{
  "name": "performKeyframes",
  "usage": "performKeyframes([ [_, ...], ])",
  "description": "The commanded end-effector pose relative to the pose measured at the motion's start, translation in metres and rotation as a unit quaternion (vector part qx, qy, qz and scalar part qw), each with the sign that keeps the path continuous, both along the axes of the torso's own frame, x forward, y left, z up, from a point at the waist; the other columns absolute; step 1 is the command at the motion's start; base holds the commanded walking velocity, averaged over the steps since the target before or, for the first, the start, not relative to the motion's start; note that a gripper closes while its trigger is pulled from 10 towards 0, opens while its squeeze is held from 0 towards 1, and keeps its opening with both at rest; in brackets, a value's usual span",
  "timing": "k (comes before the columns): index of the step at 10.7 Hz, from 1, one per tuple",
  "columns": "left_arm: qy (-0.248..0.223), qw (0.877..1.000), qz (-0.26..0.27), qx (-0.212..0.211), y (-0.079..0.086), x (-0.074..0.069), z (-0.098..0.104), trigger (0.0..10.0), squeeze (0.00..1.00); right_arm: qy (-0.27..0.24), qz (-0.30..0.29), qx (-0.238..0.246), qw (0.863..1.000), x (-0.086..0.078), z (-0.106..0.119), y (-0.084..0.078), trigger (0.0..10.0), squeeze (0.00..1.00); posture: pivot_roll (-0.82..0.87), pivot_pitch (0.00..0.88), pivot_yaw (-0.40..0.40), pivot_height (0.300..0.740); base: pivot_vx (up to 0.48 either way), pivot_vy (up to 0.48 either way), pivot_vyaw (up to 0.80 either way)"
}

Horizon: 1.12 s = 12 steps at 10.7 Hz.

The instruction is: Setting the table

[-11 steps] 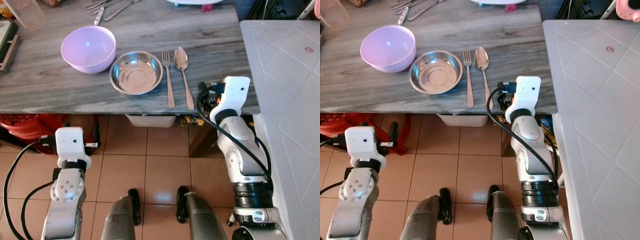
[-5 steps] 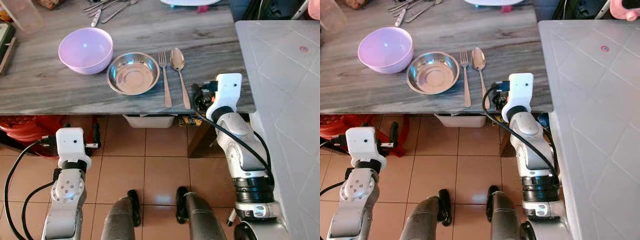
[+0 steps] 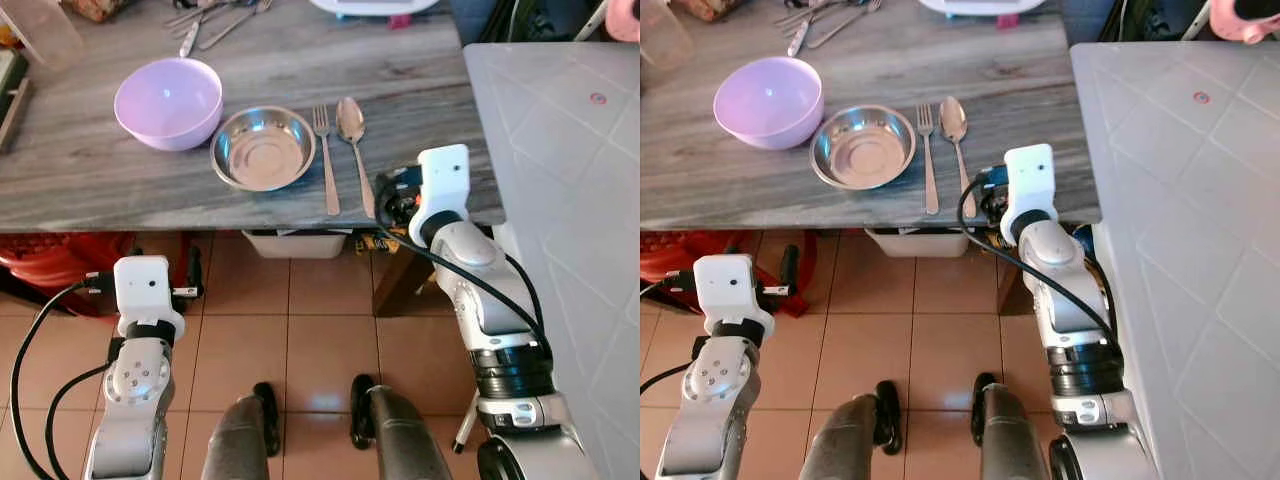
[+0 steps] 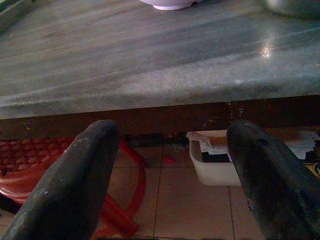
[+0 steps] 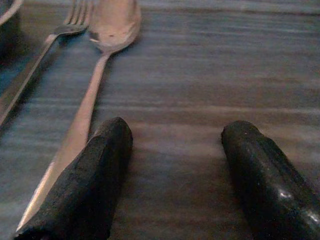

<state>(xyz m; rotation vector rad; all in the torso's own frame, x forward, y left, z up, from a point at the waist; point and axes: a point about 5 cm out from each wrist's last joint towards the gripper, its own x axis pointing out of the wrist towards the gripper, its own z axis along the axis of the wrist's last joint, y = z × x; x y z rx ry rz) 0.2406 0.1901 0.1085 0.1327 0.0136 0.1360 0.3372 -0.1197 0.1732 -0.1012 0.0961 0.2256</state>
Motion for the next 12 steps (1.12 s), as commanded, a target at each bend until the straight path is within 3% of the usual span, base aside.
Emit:
performKeyframes([
  [1,0.018,1.0,0.007,0.0,0.003,-0.004,-0.007,10.0,0.0,0.045,0.036,-0.004,0.998,-0.003,-0.02,0.015,10.0,0.0,0.03,0.274,0.031,0.74,0.0,0.0,0.0],
  [5,0.019,1.0,0.007,0.002,0.003,-0.005,-0.007,10.0,0.0,0.031,0.053,-0.015,0.998,0.001,-0.018,0.021,10.0,0.0,0.03,0.277,0.035,0.74,0.0,0.0,0.0],
  [8,0.017,1.0,0.01,0.002,0.005,-0.006,-0.006,10.0,0.0,0.025,0.045,-0.016,0.999,-0.002,-0.017,0.016,10.0,0.0,0.03,0.277,0.031,0.74,0.0,0.0,0.0],
  [12,-0.013,1.0,0.025,0.008,0.001,-0.003,0.002,10.0,0.0,-0.028,-0.014,-0.015,0.999,-0.026,-0.007,-0.017,10.0,0.0,0.02,0.231,0.026,0.74,0.0,0.0,0.0],
])
